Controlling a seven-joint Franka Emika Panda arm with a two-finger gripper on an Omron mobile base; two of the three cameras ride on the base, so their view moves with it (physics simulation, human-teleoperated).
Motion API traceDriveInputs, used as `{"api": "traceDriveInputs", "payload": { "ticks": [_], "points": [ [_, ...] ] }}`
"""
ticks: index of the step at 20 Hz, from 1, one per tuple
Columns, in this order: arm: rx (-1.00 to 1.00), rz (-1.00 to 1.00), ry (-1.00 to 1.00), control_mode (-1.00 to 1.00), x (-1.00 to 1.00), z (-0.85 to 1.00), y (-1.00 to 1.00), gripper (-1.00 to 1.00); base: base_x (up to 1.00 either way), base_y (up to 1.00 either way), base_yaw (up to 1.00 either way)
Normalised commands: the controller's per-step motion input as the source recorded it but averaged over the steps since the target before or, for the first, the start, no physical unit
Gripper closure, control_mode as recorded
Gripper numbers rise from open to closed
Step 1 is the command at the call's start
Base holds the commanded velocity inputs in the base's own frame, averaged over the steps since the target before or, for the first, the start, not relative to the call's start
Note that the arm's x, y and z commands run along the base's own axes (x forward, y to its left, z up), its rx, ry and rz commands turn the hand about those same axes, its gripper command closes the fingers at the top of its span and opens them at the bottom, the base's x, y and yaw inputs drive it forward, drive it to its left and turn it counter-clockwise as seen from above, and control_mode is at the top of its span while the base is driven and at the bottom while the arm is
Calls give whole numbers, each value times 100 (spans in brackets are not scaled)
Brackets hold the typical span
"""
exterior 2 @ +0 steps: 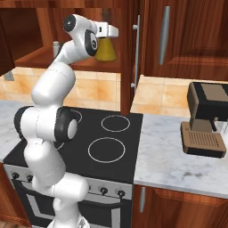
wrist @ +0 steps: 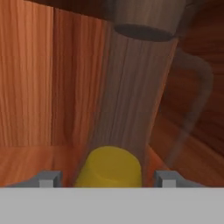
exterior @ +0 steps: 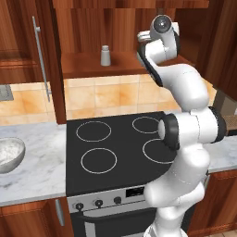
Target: Retrieve the bottle and the shaker from the cabinet and place them next to the mixing bowl on the counter. Then add garlic from the fridge to the mixing bowl.
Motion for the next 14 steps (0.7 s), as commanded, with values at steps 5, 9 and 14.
{"api": "traceDriveInputs", "payload": {
  "ticks": [5, 9, 14],
  "points": [
    [-11, 7, 2, -100, -43, -27, -33, 100, 0, 0, 0],
    [0, 0, 6, -100, -61, 17, 9, 100, 0, 0, 0],
    [0, 0, 12, -100, -68, 32, 48, 100, 0, 0, 0]
  ]
}}
